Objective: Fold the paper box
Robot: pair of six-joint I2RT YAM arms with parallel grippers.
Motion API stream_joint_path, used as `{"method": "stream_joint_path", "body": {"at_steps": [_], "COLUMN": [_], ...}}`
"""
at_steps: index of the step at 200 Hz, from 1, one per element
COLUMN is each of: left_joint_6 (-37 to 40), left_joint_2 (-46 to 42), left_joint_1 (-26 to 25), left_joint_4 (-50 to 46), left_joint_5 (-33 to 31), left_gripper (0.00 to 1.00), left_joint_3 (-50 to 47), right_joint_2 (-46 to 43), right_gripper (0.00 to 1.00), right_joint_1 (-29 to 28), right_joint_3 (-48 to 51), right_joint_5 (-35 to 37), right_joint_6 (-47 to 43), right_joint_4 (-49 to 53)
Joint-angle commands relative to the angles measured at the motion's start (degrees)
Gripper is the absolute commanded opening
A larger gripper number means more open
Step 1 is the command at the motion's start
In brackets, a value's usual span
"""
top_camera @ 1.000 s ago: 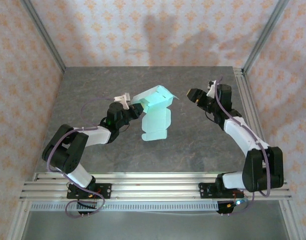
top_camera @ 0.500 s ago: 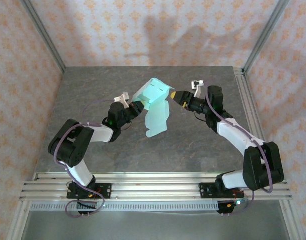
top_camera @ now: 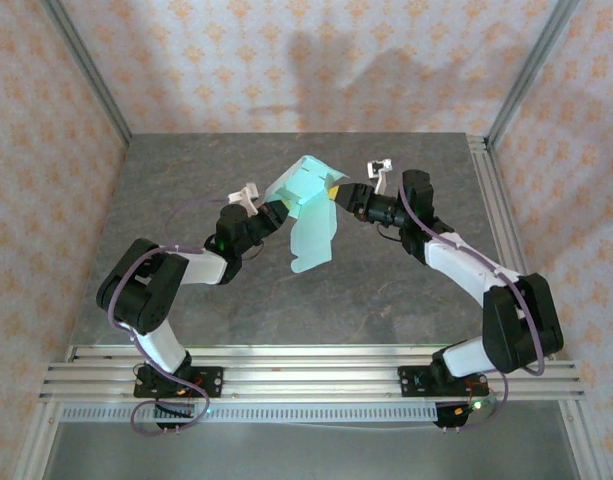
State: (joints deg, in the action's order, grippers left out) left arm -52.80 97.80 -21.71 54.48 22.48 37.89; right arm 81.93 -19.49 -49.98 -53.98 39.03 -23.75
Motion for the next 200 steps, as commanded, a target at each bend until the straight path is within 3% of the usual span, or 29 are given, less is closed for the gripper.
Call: {"method": "stream_joint_path", "body": {"at_steps": [1, 24, 85, 127, 160, 197, 200], "left_joint_6": [2.99, 5.04, 7.88, 7.71, 7.86, 8.03, 8.01], "left_joint_2": [-0.84, -2.35, -4.65, -4.81, -4.9, -4.81, -4.81], "left_joint_1": [-0.17, -0.25, -0.26, -0.21, -0.26, -0.26, -0.26], "left_joint_4": [1.42, -2.07, -4.82, -4.86, -5.03, -5.3, -5.34], "left_joint_5": [-0.74, -1.68, -3.71, -4.14, -4.38, -4.88, -4.9], "left_gripper": [0.0, 0.0, 0.0, 0.0, 0.0, 0.0, 0.0], "left_joint_3": [0.24, -0.09, -0.21, 0.07, 0.07, -0.1, -0.11], "right_joint_2": [1.35, 1.44, 2.48, 3.81, 3.93, 3.5, 3.39], "right_gripper": [0.45, 0.32, 0.27, 0.26, 0.0, 0.0, 0.03], "right_joint_1": [-0.45, -0.47, -0.51, -0.7, -0.73, -0.72, -0.73], "right_joint_3": [-1.29, -1.18, -3.48, -3.89, -4.33, -4.43, -4.44], "right_joint_5": [0.91, 2.87, 5.04, 4.2, 4.32, 4.82, 4.91], "right_joint_6": [2.66, 3.16, 1.31, 1.75, 1.21, 0.84, 0.84], "right_joint_4": [-4.26, -2.71, 8.57, 9.75, 11.16, 11.6, 11.69]}}
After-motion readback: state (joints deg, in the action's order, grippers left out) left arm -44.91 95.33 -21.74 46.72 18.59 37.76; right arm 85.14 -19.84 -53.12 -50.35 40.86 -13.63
